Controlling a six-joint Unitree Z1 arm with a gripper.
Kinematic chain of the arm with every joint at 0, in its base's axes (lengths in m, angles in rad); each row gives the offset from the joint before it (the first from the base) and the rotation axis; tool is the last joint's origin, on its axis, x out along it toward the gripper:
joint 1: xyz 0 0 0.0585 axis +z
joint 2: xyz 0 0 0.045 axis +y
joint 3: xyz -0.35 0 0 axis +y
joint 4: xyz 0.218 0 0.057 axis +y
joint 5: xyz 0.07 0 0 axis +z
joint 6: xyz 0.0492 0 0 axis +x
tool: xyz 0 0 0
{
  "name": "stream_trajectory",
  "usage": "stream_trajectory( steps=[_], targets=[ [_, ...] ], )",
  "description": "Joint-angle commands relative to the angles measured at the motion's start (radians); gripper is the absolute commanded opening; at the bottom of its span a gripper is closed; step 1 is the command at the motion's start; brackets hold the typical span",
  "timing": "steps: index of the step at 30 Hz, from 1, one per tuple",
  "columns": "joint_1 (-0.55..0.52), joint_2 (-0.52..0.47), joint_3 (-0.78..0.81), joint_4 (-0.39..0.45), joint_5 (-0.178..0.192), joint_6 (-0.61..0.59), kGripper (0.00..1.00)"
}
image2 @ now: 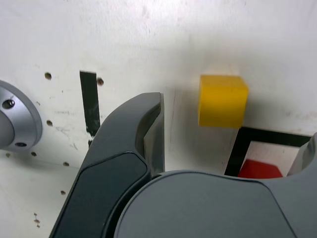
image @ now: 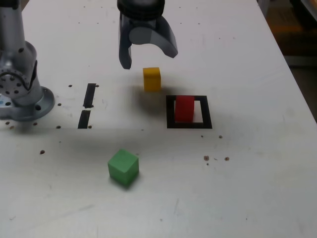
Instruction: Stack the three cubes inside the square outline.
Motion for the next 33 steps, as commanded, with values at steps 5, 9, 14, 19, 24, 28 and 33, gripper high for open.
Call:
stream_trajectory(
  steps=[5, 9, 14, 19, 24, 28, 33],
  targets=[
    [0.057, 0.038, 0.018, -0.048, -0.008, 0.053, 0.96],
    [0.093, 0.083, 0.018, -0.073, -0.033, 0.105, 0.96],
    [0.117, 0.131, 0.021, -0.107, -0.070, 0.152, 0.95],
    [0.127, 0.163, 0.020, -0.126, -0.096, 0.170, 0.94],
    [0.137, 0.185, 0.018, -0.130, -0.110, 0.177, 0.89],
    [0.147, 0.195, 0.020, -0.125, -0.119, 0.178, 0.79],
    [0.158, 0.202, 0.023, -0.120, -0.130, 0.177, 0.51]
  ],
)
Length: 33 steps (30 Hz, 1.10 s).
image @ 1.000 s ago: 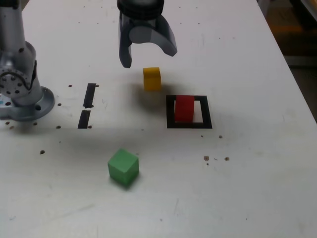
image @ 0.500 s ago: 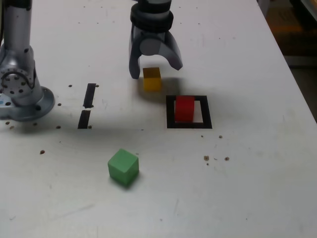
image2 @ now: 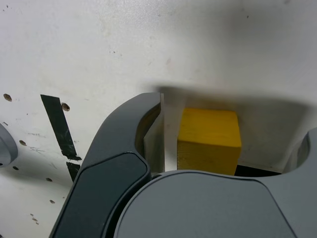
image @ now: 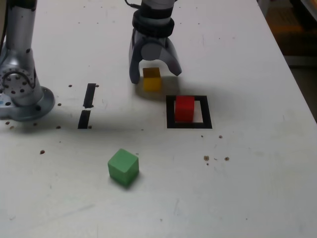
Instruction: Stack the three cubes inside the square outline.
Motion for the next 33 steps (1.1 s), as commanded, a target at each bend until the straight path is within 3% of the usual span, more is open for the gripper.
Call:
stream_trajectory(
  steps=[1, 5, 9, 17, 33],
  targets=[
    [0.005, 0.005, 0.002, 0.000, -0.006, 0.000, 0.44],
    [0.006, 0.006, 0.000, -0.011, -0.021, 0.016, 0.17],
    [0.006, 0.005, 0.000, -0.027, -0.044, 0.054, 0.02],
    [0.006, -0.004, 0.013, -0.036, -0.058, 0.084, 0.00],
    [-0.001, -0.082, 0.028, -0.004, -0.046, 0.084, 0.00]
  ],
)
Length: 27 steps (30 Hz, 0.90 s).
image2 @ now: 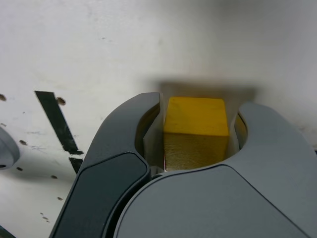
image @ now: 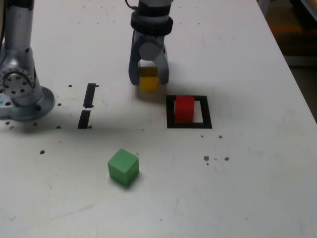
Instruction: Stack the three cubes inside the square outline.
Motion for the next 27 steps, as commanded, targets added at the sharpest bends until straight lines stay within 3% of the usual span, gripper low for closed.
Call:
stream_trajectory(
  steps=[1, 12, 19, 27],
  targets=[
    [-0.007, -0.036, -0.001, 0.020, 0.004, -0.001, 0.00],
    [-0.149, -0.103, -0.146, 0.176, 0.004, -0.088, 0.00],
    [-0.272, -0.050, -0.274, 0.234, -0.008, -0.172, 0.00],
    [-0.351, 0.020, -0.337, 0.234, -0.026, -0.223, 0.00]
  ],
)
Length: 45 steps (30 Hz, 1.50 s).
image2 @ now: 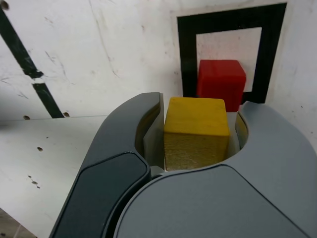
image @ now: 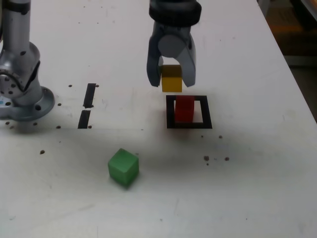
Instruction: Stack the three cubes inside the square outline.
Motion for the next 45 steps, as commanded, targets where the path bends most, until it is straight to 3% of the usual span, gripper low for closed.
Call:
stream_trajectory(
  steps=[1, 16, 33, 45],
  targets=[
    [-0.011, 0.013, -0.012, -0.003, -0.002, -0.008, 0.00],
    [-0.056, 0.070, -0.007, -0.065, -0.008, -0.041, 0.02],
    [-0.054, 0.077, 0.025, -0.104, 0.004, -0.044, 0.34],
    [-0.033, 0.067, 0.016, -0.104, 0.052, -0.042, 0.38]
  ],
)
